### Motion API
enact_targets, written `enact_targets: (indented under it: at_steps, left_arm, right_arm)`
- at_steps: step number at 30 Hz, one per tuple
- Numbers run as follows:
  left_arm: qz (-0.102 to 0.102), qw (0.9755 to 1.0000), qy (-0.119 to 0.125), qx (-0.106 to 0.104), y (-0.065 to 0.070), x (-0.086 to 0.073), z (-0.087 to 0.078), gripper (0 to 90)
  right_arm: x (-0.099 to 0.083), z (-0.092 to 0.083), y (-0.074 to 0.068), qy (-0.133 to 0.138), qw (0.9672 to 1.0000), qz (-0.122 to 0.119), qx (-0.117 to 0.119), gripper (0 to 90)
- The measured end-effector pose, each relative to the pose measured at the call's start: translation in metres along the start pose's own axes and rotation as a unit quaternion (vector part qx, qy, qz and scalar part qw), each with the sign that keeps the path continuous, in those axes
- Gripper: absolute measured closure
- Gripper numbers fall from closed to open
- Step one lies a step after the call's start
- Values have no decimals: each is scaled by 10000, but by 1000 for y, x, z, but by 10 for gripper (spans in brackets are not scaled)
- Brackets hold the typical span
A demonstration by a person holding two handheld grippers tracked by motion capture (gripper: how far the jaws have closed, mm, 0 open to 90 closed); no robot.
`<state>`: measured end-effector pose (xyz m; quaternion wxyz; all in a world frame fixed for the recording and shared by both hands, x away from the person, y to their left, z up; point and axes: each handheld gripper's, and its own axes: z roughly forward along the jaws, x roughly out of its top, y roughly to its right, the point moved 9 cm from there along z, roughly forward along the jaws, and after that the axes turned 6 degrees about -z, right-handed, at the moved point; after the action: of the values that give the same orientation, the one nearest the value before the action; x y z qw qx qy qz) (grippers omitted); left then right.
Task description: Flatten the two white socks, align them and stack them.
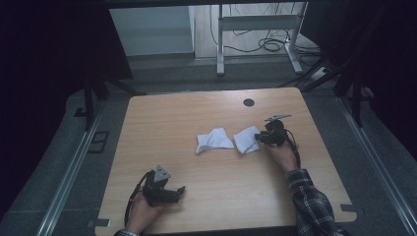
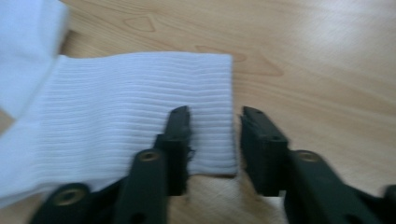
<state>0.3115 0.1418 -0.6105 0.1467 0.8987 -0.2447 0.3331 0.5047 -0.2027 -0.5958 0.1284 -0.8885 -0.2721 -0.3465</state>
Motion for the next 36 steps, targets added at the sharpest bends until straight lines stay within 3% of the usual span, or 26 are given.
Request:
enact_targets:
  at_steps: [1, 3, 9, 16, 22, 30, 36]
  left_arm:
    - [0, 10000, 0, 2, 0, 0, 0, 98]
    - [0, 10000, 0, 0, 0, 0, 0, 98]
    - [1, 10000, 1, 1, 0, 0, 0, 98]
    - [-19, 10000, 0, 1, 0, 0, 0, 98]
    - [-21, 10000, 1, 2, 0, 0, 0, 98]
    - [-19, 10000, -2, 2, 0, 0, 0, 98]
    - [10, 10000, -4, 2, 0, 0, 0, 98]
  right_arm:
    - [-2, -1, -1, -18, 9999, 124, 86, 774]
    - [-4, -3, -1, -74, 9999, 64, 79, 813]
    - [-10, -11, -3, -189, 9998, 23, 28, 837]
    - [2, -36, -4, 94, 9999, -27, 120, 837]
    - [20, -61, -24, 160, 9990, -242, 339, 833]
    - [37, -74, -46, 301, 9969, -484, 547, 833]
    - [55, -90, -71, 482, 9936, -652, 787, 833]
